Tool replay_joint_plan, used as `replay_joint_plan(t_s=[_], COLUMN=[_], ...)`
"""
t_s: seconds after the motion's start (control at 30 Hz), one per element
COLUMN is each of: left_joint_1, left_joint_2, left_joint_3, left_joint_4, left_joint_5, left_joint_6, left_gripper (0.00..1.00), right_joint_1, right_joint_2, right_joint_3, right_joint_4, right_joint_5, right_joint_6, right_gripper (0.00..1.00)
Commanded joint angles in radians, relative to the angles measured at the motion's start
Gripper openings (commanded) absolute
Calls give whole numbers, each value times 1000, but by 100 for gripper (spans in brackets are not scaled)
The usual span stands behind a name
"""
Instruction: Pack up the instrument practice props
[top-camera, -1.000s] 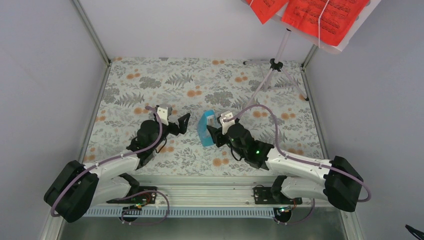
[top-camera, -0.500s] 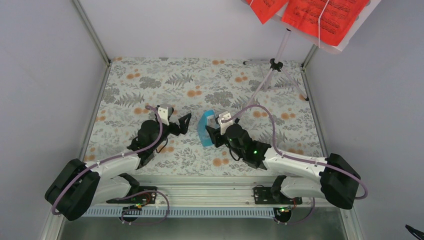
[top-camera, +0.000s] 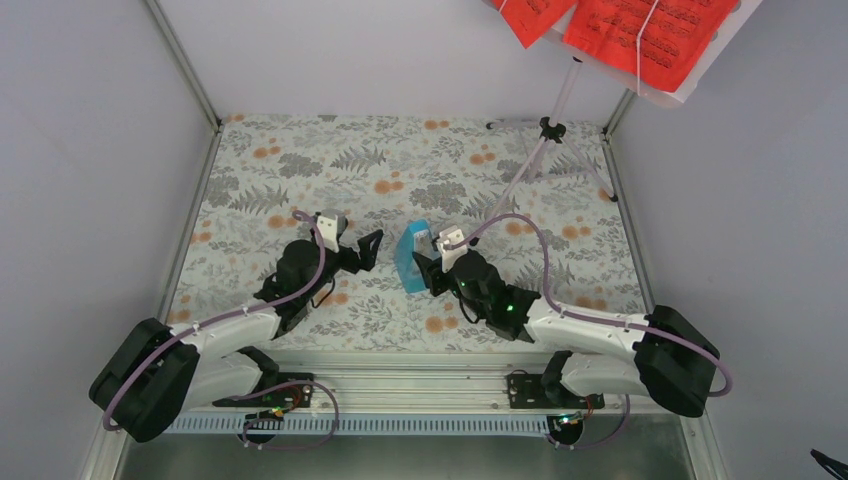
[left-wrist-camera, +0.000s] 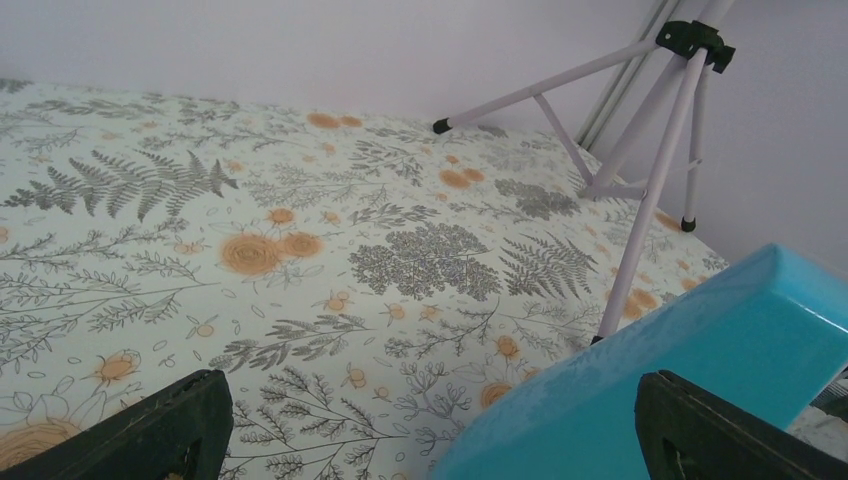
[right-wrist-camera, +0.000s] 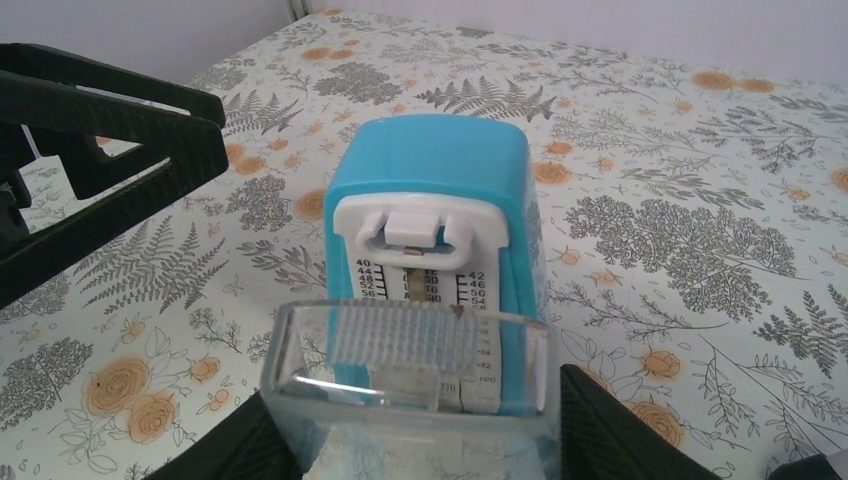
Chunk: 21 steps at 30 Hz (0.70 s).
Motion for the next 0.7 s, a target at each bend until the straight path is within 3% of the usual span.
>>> replay_joint_plan(t_s=[0.0, 0.67], left_joint_1=[-7, -6], left_joint_2=[-23, -17], left_joint_3=[-1, -12], left_joint_4=[-3, -16], left_joint_5=[5, 7], left_joint_6=[4, -20], left_gripper=[100, 100], right_joint_1=[7, 7], right_joint_2=[10, 65], right_joint_3=[-30, -30], right_joint_4=[51, 56], right_joint_5=[38, 11], right_joint_6=[-23, -5], right_gripper=[49, 52])
